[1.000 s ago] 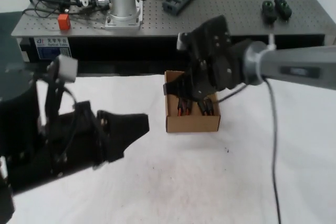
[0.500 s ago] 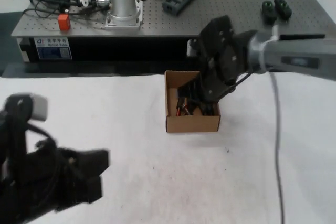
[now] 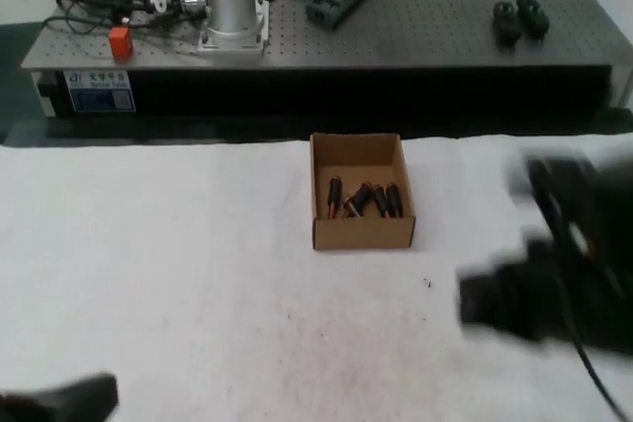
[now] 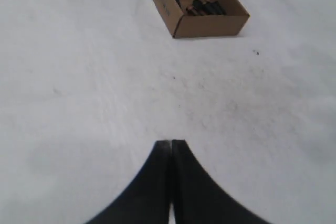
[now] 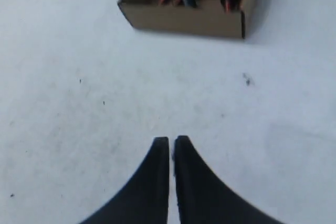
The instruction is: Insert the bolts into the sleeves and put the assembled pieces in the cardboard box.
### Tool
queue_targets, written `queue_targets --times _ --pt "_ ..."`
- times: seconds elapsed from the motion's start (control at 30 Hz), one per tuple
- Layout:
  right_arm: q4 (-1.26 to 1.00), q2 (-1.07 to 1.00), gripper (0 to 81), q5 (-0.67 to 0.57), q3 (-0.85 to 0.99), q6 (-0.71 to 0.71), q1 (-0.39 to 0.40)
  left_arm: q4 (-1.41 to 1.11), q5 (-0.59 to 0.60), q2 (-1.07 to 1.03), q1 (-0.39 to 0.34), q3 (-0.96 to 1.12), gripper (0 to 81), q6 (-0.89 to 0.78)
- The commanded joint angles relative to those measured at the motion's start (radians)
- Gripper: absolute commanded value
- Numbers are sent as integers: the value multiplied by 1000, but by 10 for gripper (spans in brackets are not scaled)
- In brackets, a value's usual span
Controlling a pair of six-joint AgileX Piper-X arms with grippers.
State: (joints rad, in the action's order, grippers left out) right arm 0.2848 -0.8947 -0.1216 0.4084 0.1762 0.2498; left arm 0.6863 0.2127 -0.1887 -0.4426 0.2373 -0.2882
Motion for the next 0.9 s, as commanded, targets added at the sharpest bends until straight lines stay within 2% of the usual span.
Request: queue_targets --times 0.0,0.23,0.47,0.6,0.87 --pt "-15 162 54 -13 -104 10 -3 -2 20 10 1 8 6 -11" --pt "-22 353 54 -13 -255 4 -3 -131 29 10 1 -31 6 -4" --pt "-83 358 54 -8 -378 56 -3 -185 -133 10 1 -108 6 16" --pt "-177 358 54 -8 -408 56 -3 -235 -122 10 1 -171 6 0" --pt "-163 355 54 58 -408 18 -3 -284 -120 10 1 -237 6 -22"
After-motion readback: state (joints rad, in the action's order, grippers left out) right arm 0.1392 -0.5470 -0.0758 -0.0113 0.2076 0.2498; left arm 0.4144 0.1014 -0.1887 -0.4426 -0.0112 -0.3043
